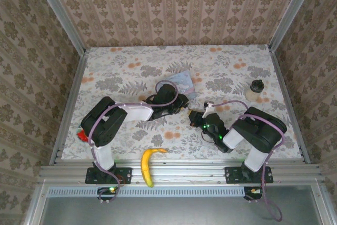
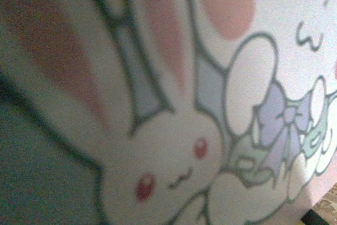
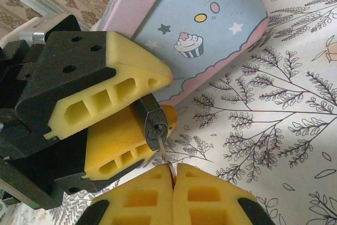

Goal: Unlock the padlock with the key

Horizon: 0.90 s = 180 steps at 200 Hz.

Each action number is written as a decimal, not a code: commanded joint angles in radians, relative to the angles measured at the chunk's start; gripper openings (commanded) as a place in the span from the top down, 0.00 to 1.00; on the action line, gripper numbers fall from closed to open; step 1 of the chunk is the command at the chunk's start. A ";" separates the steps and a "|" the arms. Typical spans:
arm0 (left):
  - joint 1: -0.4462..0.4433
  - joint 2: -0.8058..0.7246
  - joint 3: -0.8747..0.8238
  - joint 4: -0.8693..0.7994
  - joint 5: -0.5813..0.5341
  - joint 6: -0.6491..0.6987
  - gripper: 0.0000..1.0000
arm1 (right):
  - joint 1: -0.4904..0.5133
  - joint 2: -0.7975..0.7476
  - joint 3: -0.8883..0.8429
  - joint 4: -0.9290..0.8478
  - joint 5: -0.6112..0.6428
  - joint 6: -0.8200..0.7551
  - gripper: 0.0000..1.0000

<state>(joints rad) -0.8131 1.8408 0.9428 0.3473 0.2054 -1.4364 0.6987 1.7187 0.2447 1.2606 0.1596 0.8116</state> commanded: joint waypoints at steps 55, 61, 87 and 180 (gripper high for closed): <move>-0.025 0.034 -0.024 -0.142 0.154 -0.136 1.00 | 0.008 -0.055 0.072 -0.156 -0.058 -0.074 1.00; -0.027 0.033 -0.023 -0.151 0.158 -0.136 1.00 | 0.006 -0.062 0.077 -0.181 -0.052 -0.074 1.00; -0.028 0.028 -0.011 -0.200 0.169 -0.121 1.00 | -0.001 -0.101 0.100 -0.281 -0.040 -0.076 1.00; -0.033 0.026 0.005 -0.226 0.192 -0.117 1.00 | -0.098 -0.111 0.132 -0.264 -0.252 -0.038 1.00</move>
<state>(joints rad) -0.8112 1.8408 0.9695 0.2825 0.2096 -1.4368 0.6231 1.5959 0.3271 0.9363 -0.0025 0.7628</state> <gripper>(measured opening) 0.305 0.062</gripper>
